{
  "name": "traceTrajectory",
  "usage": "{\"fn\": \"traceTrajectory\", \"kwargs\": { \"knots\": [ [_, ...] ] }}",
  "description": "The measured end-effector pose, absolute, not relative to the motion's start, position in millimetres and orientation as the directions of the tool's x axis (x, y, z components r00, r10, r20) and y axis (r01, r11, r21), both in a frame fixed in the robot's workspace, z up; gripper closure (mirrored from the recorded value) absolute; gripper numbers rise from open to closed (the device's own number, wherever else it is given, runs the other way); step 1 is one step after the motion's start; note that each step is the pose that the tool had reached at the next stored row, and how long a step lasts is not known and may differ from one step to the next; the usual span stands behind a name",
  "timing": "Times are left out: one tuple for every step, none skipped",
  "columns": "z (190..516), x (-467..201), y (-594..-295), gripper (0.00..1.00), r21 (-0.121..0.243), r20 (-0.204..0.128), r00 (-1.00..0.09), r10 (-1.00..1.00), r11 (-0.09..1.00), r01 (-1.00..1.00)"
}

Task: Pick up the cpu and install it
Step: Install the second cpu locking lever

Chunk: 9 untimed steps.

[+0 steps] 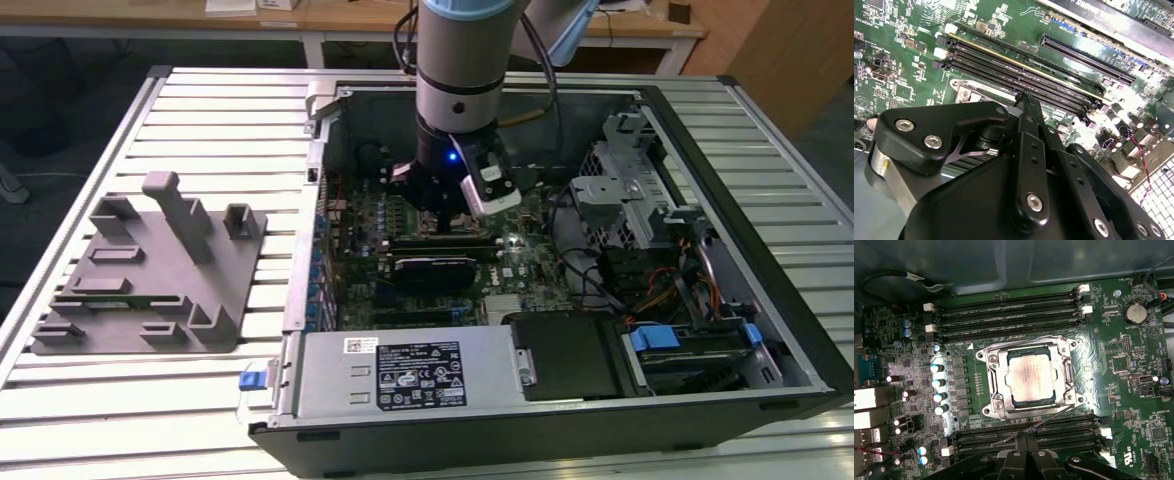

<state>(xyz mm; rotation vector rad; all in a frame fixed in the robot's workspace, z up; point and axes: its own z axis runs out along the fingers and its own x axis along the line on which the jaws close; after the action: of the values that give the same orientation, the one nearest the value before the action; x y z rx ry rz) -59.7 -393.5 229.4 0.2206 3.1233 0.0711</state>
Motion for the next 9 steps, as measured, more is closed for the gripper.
{"fn": "traceTrajectory", "kwargs": {
  "knots": [
    [229.2, -59.7, -393.5, 0.89, 0.046, -0.006, -0.99, 0.141, 0.989, 0.14],
    [229.0, -59.8, -393.6, 0.89, 0.046, -0.006, -0.99, 0.141, 0.989, 0.14],
    [228.8, -60.0, -393.6, 0.89, 0.046, -0.007, -0.99, 0.14, 0.989, 0.14],
    [228.6, -60.2, -393.6, 0.89, 0.046, -0.006, -0.99, 0.14, 0.989, 0.14],
    [228.4, -60.3, -393.7, 0.89, 0.046, -0.006, -0.99, 0.14, 0.989, 0.14],
    [228.2, -60.4, -393.7, 0.89, 0.046, -0.006, -0.99, 0.14, 0.989, 0.14],
    [228.1, -60.5, -393.8, 0.89, 0.046, -0.006, -0.99, 0.14, 0.989, 0.139],
    [228.0, -60.5, -393.8, 0.89, 0.046, -0.006, -0.99, 0.14, 0.989, 0.139],
    [227.9, -60.5, -393.8, 0.89, 0.046, -0.006, -0.99, 0.14, 0.989, 0.139]
  ]
}}
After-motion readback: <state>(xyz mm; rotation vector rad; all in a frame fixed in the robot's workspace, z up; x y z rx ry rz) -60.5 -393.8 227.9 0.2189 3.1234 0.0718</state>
